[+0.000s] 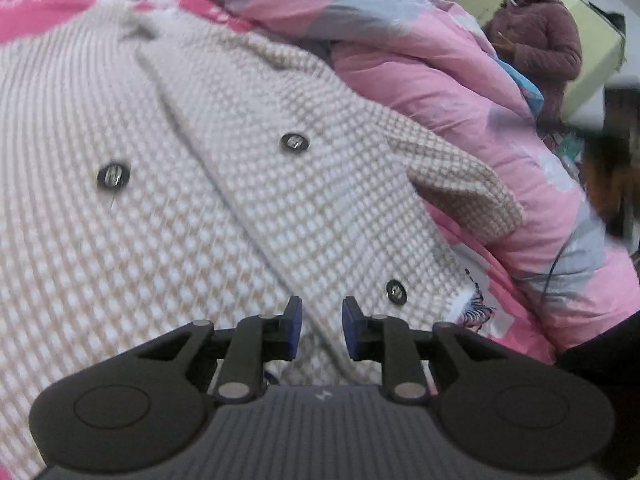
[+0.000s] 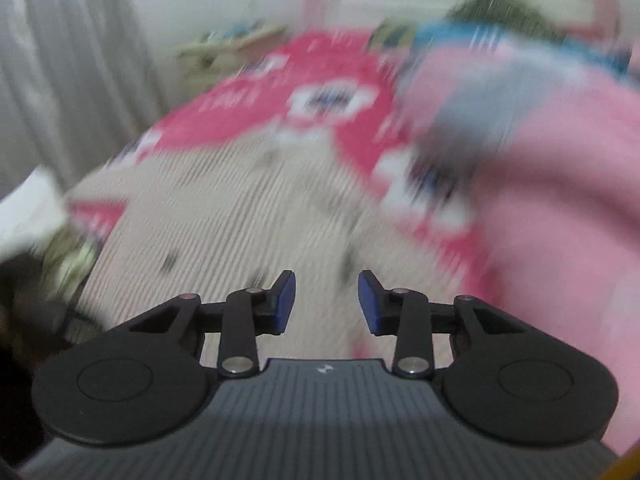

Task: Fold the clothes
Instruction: 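Open both grippers and release the cardigan onto the bed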

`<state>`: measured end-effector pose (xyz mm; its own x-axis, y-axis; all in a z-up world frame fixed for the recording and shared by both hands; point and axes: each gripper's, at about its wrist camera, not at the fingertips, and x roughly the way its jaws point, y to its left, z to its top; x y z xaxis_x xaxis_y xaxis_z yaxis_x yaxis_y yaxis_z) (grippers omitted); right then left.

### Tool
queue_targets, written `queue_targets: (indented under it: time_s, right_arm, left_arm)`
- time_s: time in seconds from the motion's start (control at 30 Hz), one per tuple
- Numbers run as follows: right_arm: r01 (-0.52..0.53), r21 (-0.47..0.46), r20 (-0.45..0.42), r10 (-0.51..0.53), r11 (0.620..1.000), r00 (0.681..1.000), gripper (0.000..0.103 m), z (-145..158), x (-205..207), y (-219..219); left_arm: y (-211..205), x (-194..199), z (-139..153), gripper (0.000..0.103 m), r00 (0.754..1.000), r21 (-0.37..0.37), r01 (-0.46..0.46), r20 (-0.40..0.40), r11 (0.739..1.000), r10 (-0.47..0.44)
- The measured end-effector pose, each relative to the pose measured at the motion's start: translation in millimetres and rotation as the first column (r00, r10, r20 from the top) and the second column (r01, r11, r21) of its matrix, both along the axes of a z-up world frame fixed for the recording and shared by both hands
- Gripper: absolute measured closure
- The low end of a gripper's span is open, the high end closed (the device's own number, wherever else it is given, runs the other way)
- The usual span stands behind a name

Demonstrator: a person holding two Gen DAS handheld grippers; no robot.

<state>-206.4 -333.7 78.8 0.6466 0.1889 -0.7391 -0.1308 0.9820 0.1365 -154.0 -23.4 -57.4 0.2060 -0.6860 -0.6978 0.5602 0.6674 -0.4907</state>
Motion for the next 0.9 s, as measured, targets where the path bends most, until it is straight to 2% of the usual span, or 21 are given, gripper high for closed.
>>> queue_targets:
  time_s: [0.07, 0.17, 0.23, 0.33, 0.47, 0.5, 0.53, 0.57, 0.67, 0.77, 0.83, 0.9]
  right_arm:
    - [0.001, 0.007, -0.06, 0.0, 1.0, 0.998, 0.07, -36, -18, 12]
    - [0.056, 0.039, -0.119, -0.051, 0.998, 0.992, 0.07, -79, -29, 16]
    - [0.116, 0.078, -0.142, -0.104, 0.99, 0.984, 0.069, -98, -29, 14]
    - [0.173, 0.113, -0.153, -0.155, 0.978, 0.976, 0.068, -116, -29, 9]
    - [0.199, 0.149, -0.168, -0.174, 0.969, 0.97, 0.068, -129, -30, 4]
    - [0.201, 0.152, -0.166, -0.176, 0.968, 0.97, 0.068, -129, -33, 4]
    - [0.202, 0.155, -0.165, -0.177, 0.967, 0.97, 0.068, -130, -34, 3]
    - [0.2, 0.155, -0.163, -0.175, 0.967, 0.971, 0.068, -130, -34, 3]
    - [0.199, 0.148, -0.154, -0.176, 0.969, 0.972, 0.068, -130, -37, 4]
    - [0.195, 0.147, -0.14, -0.175, 0.97, 0.975, 0.068, -125, -40, 3]
    - [0.191, 0.141, -0.135, -0.172, 0.972, 0.976, 0.068, -125, -41, 4]
    - [0.187, 0.131, -0.137, -0.169, 0.974, 0.976, 0.068, -127, -41, 4]
  left_arm:
    - [-6, 5, 1, 0.074, 1.0, 0.031, 0.011, -0.013, 0.999, -0.01]
    - [-14, 23, -14, 0.069, 0.993, 0.067, -0.023, -0.114, 0.997, 0.03]
    - [-13, 38, -28, 0.068, 0.979, 0.077, -0.073, -0.186, 0.994, 0.086]
    - [-8, 54, -41, 0.068, 0.95, 0.051, -0.144, -0.271, 0.988, 0.152]
    - [-10, 60, -45, 0.071, 0.942, 0.043, -0.187, -0.276, 0.981, 0.192]
    - [-10, 60, -46, 0.077, 0.942, 0.043, -0.194, -0.271, 0.98, 0.199]
    - [-10, 60, -45, 0.094, 0.945, 0.043, -0.202, -0.255, 0.979, 0.206]
    - [-9, 60, -42, 0.098, 0.948, 0.037, -0.208, -0.239, 0.978, 0.21]
    - [-4, 62, -28, 0.099, 0.945, -0.027, -0.232, -0.245, 0.972, 0.218]
    - [-2, 66, -9, 0.099, 0.952, -0.069, -0.25, -0.202, 0.966, 0.232]
    - [-1, 74, -6, 0.099, 0.951, -0.056, -0.27, -0.173, 0.961, 0.257]
    - [3, 82, -17, 0.099, 0.945, -0.017, -0.277, -0.187, 0.961, 0.269]
